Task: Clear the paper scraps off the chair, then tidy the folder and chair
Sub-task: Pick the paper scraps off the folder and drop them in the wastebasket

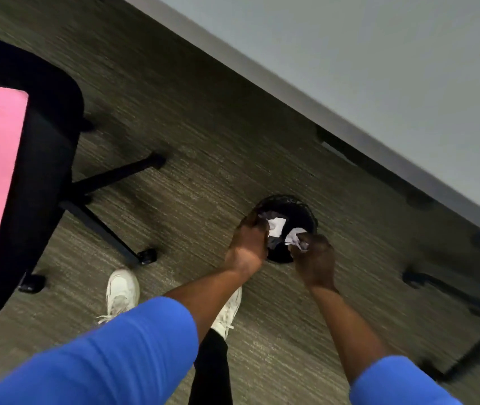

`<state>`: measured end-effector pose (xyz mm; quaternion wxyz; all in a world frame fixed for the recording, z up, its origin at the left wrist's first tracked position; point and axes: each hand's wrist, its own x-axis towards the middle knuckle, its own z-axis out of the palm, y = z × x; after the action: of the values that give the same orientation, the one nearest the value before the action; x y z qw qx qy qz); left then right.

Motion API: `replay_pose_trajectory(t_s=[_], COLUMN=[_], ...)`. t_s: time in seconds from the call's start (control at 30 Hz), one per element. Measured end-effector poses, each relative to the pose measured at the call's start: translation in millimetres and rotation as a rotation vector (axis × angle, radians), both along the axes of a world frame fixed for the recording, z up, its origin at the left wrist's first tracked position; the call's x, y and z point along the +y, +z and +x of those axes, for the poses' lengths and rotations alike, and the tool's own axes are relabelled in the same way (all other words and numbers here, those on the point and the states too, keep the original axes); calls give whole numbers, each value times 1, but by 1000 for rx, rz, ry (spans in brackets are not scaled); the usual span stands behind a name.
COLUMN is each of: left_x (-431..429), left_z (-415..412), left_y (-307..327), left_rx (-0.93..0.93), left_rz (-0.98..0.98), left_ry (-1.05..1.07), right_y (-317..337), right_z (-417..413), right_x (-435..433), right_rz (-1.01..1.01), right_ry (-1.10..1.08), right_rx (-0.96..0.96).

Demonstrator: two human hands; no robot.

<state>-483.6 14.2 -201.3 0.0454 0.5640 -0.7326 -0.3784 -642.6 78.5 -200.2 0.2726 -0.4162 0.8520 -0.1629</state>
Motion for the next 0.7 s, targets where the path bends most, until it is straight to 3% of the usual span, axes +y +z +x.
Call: replay_pose_trajectory(t_s=[0.13,0.3,0.43,0.57,0.7], left_x=[-1,-2,-7,-6,-9], left_z=[-17,-22,-16,1,28], left_y=[-15,-34,-32,-22,-1], left_rx=[10,-35,-38,-175,-156], left_rz=[129,236,359,366,348], left_ry=[-72,-241,-170,-258,-232], right_y=[-13,-21,-18,-11,-2], right_z=[-10,-18,-17,-8,17], right_x=[1,-5,-4,-2,-9], right_rz=[-40,32,32,74,118], right_ry=[110,83,140,225,231], right_rx=[32,-57,-31,-20,-53])
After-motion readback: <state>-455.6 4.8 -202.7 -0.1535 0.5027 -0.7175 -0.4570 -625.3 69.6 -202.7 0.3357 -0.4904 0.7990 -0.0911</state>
